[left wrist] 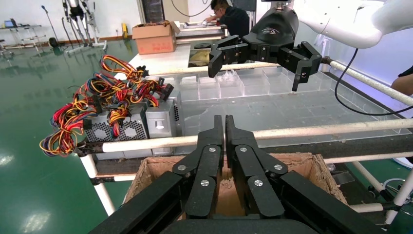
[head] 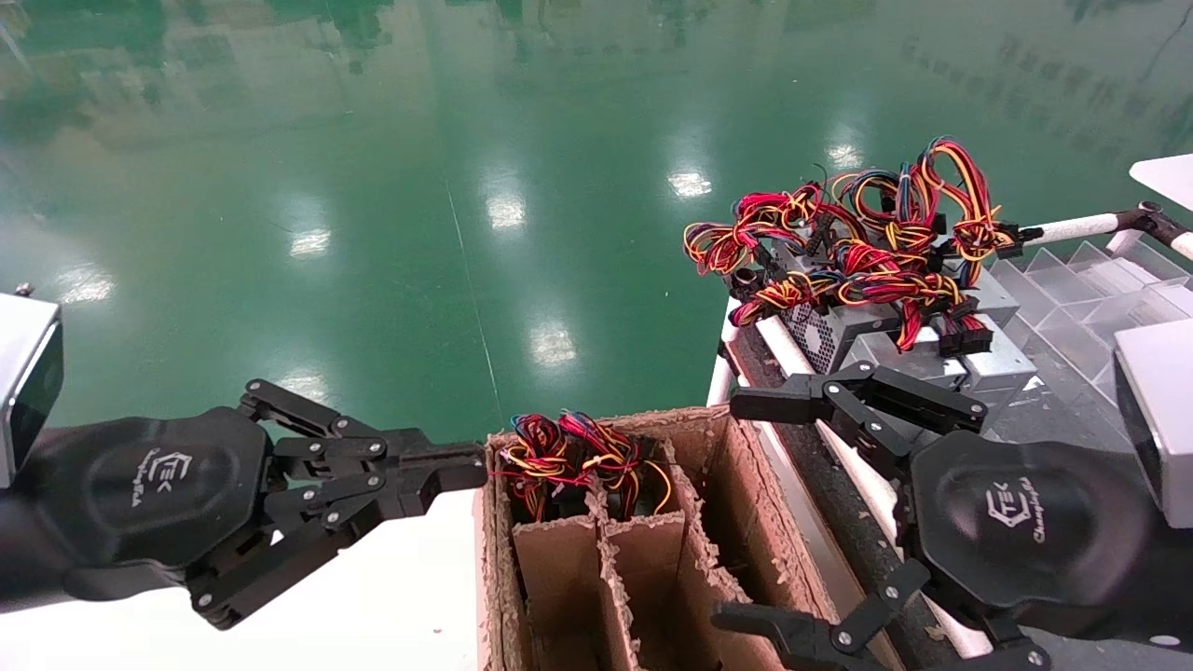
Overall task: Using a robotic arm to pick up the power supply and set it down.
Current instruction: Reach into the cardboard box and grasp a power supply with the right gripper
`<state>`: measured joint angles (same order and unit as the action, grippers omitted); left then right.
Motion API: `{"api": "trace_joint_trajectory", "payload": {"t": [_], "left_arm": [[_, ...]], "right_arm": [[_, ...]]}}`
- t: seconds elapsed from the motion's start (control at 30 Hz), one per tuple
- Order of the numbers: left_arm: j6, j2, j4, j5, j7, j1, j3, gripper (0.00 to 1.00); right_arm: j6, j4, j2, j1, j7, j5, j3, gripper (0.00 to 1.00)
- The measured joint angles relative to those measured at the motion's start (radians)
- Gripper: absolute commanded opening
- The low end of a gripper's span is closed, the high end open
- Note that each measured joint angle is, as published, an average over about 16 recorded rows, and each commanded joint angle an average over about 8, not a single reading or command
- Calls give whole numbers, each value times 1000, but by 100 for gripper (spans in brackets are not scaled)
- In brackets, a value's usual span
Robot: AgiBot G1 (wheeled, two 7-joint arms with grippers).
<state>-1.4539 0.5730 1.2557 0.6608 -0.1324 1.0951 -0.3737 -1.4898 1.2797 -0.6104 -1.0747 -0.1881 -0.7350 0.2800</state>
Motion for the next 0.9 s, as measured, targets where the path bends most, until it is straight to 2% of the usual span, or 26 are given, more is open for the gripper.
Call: {"api": "trace_joint_trajectory", "payload": {"t": [0.2,0.37,0.67,0.7,0.73,0.9], "left_arm": [[0,0,0,0,0,0,0,100],[0,0,0,0,0,0,0,100],[0,0,0,0,0,0,0,100],[0,0,0,0,0,0,0,100],[0,0,0,0,0,0,0,100],[0,0,0,0,0,0,0,100]], "right_arm": [[44,-9,-2,-6,-19,-44,13,100],[109,-31,-29,-38,-73,-137,57,100],[202,-145,-159,-160,-182,-364,188,100],[208,-163,-178,-175,-187,-387,203,94],[213,-183,-198,-189,-189,-409,217,82],[237,-282,-292,-246,-172,-493,269,20]]}}
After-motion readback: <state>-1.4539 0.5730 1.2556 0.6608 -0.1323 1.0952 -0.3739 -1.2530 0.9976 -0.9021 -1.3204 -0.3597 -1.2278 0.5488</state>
